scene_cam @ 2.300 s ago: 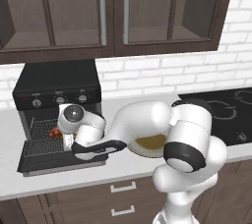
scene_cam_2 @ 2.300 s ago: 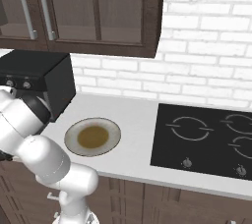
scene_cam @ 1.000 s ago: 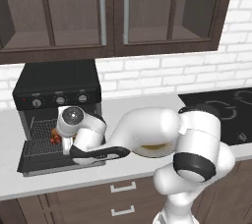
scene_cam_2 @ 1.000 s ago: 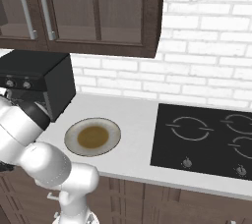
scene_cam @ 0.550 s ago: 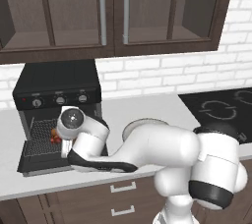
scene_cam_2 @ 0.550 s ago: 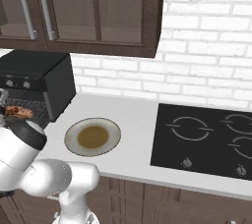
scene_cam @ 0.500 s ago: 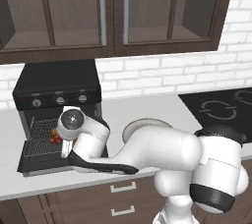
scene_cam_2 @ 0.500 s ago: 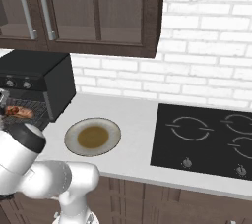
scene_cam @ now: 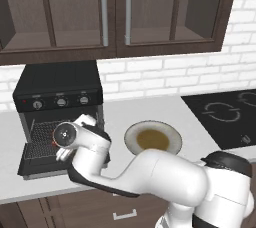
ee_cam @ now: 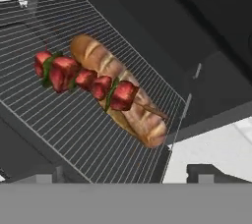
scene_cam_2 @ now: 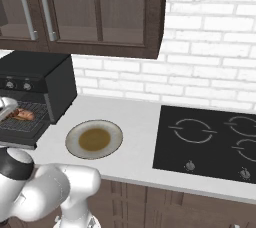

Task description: Pick up the kebab skewer and baguette bread, and place them inside the toaster oven. Close the toaster oven door and start by setting the timer.

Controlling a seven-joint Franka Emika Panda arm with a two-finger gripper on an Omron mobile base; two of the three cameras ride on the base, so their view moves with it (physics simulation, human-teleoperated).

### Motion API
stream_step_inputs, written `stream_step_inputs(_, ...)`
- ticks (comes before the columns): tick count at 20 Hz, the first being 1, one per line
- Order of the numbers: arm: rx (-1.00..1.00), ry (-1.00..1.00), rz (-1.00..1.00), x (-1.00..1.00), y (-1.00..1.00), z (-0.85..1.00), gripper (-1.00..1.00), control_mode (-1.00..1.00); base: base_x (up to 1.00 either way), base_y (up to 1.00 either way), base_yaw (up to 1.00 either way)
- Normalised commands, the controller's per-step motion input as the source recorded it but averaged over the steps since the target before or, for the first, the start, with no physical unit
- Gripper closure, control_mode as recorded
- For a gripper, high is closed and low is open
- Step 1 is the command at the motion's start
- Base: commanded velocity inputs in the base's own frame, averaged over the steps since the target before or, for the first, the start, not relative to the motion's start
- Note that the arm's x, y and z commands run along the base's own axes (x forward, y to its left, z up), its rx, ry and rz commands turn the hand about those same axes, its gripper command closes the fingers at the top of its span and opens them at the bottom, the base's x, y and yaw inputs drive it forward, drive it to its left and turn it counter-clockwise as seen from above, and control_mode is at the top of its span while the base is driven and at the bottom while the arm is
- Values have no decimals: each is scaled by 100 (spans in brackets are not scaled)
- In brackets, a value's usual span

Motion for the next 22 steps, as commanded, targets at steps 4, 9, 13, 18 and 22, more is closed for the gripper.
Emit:
stream_step_inputs(4,46,0,-55,-7,-18,0,-100,-100,0,0,0)
stream_step_inputs(9,48,0,-31,-17,-6,1,-100,-100,0,0,0)
stream_step_inputs(13,43,0,-11,-18,-13,-3,-100,-100,0,0,0)
stream_step_inputs(18,13,-3,4,-9,-9,-18,-100,-100,0,0,0)
stream_step_inputs(22,7,-7,2,-9,0,-30,-100,-100,0,0,0)
